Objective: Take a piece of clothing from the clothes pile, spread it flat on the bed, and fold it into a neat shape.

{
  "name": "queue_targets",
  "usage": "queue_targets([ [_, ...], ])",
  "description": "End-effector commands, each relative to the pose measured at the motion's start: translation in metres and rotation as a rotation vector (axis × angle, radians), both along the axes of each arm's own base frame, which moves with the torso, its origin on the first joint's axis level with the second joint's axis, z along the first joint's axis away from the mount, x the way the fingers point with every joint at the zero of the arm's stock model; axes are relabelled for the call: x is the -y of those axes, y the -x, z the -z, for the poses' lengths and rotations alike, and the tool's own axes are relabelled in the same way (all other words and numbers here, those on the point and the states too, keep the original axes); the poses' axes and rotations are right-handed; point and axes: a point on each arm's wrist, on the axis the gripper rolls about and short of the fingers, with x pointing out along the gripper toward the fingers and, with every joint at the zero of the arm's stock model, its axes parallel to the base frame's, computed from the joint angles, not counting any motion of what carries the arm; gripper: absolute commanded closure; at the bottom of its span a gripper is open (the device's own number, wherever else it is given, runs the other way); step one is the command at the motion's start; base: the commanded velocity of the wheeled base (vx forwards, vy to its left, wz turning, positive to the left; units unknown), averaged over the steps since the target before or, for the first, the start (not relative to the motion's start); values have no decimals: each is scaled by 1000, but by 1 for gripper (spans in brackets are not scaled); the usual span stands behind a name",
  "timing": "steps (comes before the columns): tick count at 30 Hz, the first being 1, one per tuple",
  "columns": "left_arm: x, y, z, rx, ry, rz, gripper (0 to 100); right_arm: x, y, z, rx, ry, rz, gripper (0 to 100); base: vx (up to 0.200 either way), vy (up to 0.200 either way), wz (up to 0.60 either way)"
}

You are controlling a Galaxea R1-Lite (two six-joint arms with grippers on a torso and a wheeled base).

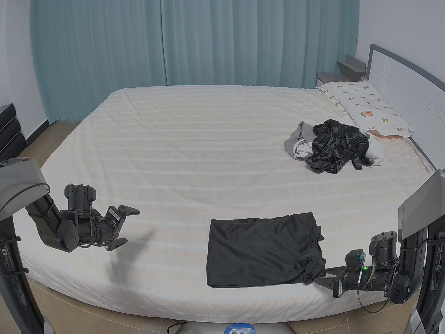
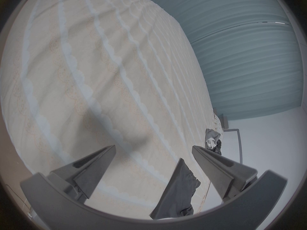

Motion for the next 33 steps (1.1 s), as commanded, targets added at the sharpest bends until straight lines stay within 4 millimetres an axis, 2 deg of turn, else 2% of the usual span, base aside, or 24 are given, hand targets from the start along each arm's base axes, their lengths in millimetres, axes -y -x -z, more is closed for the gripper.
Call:
queue_targets([
  [1,0,0,1,-2,0,1,0,-3,-3,6,-5,3,-11,0,0,0,0],
  [8,1,0,1,-1,-1,1,0,-7,-13,14,6,5,-11,0,0,0,0],
  [9,1,0,1,-1,-1,1,0,-7,-13,14,6,5,-11,100,0,0,0],
  [18,1,0,1,-2,-1,1,0,-5,-14,17,3,30,21,100,0,0,0],
  [33,1,-1,1,-1,-1,1,0,-5,-19,-16,168,66,55,100,0,0,0],
])
